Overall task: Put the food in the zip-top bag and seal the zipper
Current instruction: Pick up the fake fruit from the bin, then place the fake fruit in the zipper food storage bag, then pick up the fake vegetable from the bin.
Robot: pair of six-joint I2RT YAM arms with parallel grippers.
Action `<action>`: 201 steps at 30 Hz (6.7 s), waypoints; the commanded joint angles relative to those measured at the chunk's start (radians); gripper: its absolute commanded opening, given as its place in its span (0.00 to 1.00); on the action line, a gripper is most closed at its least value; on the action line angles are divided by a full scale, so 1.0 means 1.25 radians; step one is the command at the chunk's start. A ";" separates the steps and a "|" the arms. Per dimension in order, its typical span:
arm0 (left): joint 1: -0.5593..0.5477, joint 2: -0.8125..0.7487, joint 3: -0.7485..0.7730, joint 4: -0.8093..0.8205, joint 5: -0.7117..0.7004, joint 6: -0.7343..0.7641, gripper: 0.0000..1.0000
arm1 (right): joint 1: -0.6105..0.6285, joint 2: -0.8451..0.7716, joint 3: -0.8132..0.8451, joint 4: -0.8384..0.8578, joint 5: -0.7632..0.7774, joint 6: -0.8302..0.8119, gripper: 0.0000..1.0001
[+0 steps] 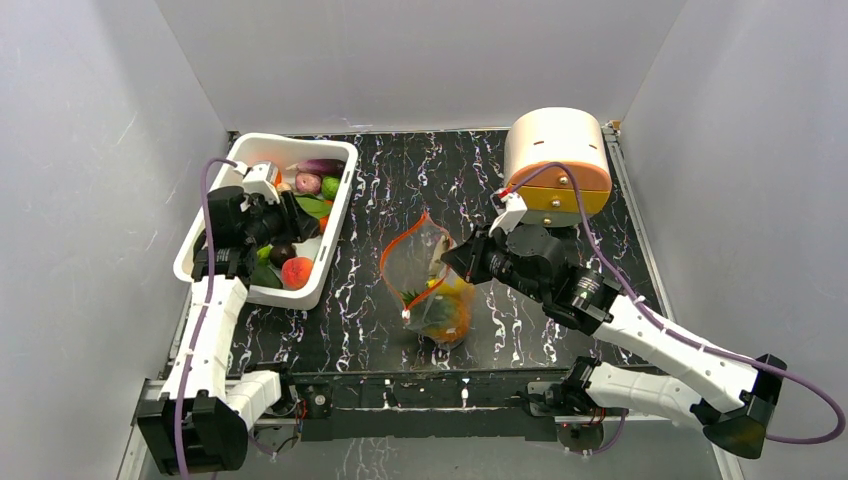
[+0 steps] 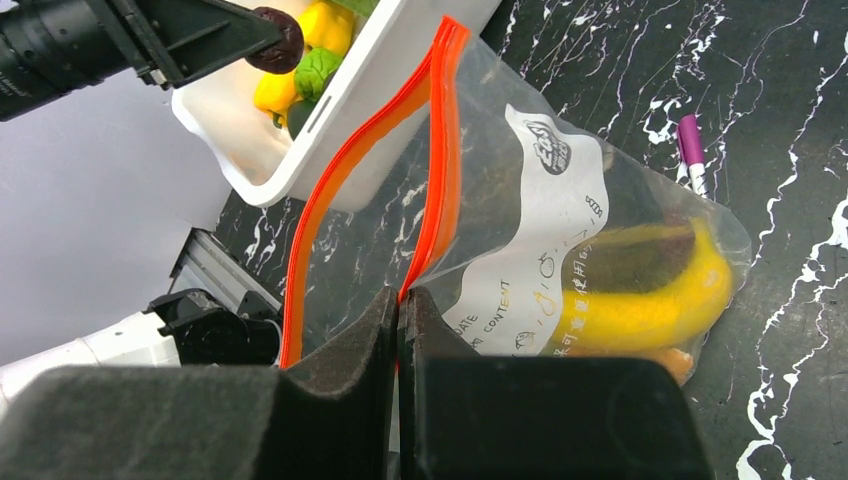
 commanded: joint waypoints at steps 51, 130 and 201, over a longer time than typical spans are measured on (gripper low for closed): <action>-0.495 0.000 -0.011 0.288 0.131 -0.369 0.37 | -0.002 0.028 0.062 0.070 -0.009 0.043 0.00; 0.026 0.125 0.057 -0.044 -0.523 -0.069 0.76 | -0.002 0.051 0.080 0.097 -0.051 -0.012 0.00; 0.104 0.084 0.017 -0.004 -0.293 -0.058 0.33 | -0.003 0.022 0.060 0.085 -0.126 0.093 0.00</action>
